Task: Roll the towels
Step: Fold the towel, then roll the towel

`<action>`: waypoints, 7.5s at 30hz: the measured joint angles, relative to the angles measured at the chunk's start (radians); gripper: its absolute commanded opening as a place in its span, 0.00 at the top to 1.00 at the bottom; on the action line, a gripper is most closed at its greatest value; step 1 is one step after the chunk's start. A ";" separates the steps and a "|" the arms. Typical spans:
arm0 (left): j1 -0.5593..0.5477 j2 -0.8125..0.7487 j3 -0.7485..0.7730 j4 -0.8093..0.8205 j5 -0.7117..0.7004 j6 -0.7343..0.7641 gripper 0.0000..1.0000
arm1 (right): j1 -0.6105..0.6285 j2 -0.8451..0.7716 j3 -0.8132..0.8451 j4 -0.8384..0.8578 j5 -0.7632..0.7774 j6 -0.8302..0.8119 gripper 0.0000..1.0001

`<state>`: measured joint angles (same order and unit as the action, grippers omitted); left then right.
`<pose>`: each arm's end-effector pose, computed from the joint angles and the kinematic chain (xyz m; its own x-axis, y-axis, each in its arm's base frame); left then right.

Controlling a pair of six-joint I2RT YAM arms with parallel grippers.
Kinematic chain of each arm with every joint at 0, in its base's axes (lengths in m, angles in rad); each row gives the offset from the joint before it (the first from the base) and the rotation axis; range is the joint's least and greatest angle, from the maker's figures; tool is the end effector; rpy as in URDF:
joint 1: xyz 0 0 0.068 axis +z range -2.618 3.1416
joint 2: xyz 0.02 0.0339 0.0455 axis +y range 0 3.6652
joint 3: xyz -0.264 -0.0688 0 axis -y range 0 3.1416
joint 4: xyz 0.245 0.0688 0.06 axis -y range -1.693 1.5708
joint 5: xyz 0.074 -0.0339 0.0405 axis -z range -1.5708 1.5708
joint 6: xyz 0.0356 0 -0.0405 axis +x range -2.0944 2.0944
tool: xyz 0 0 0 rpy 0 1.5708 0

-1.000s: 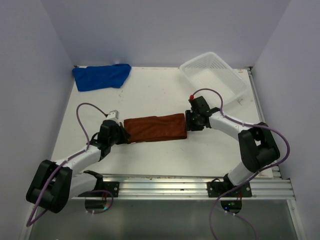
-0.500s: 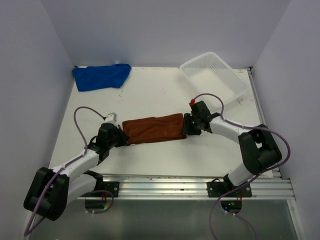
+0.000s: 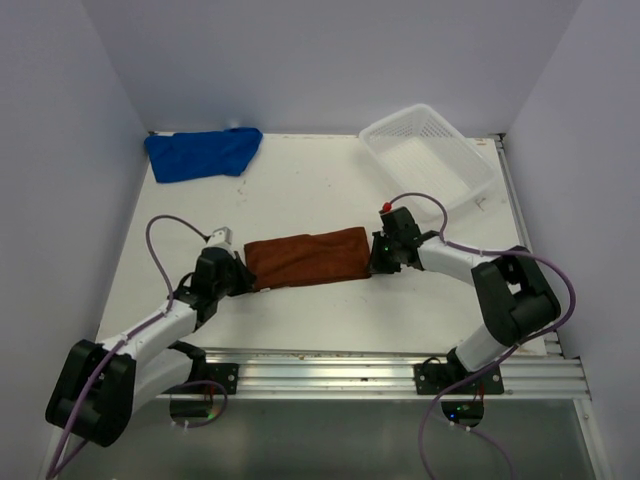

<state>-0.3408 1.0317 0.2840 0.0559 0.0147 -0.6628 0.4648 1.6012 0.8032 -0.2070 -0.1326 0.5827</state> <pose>0.1783 -0.0638 0.1476 -0.6862 -0.4095 -0.6013 -0.0981 0.8711 -0.4813 0.2666 0.1390 0.1516 -0.9094 0.1542 -0.3862 -0.0086 0.9215 0.3882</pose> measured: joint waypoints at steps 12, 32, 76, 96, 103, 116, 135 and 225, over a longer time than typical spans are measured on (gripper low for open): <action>0.000 -0.004 0.002 -0.070 -0.029 -0.007 0.93 | 0.001 0.000 0.000 0.002 0.009 0.001 1.00; -0.002 -0.035 0.281 -0.138 -0.010 0.010 0.02 | 0.002 -0.039 -0.059 0.058 0.013 -0.008 1.00; -0.385 1.154 1.246 -0.107 0.079 0.027 0.46 | 0.061 -0.138 -0.227 0.290 0.151 0.062 1.00; -0.437 1.226 1.383 -0.260 -0.093 0.018 0.60 | 0.061 -0.169 -0.256 0.299 0.143 0.057 1.00; -0.480 1.274 1.474 -0.335 -0.198 0.018 0.68 | 0.061 -0.214 -0.288 0.301 0.144 0.052 1.00; -0.493 1.310 1.544 -0.424 -0.291 -0.026 0.96 | 0.060 -0.249 -0.304 0.303 0.143 0.045 1.00; -0.462 1.191 1.297 -0.195 -0.160 -0.062 1.00 | 0.236 -0.258 -0.219 0.102 0.412 -0.061 1.00; -0.272 1.073 0.895 0.302 0.235 -0.023 1.00 | 0.015 -0.240 -0.247 0.233 0.058 0.216 0.60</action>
<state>-0.6125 2.1048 1.1793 0.3580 0.2497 -0.6853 0.4801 1.3613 0.5564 0.0257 -0.0742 0.7982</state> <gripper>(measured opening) 0.010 0.390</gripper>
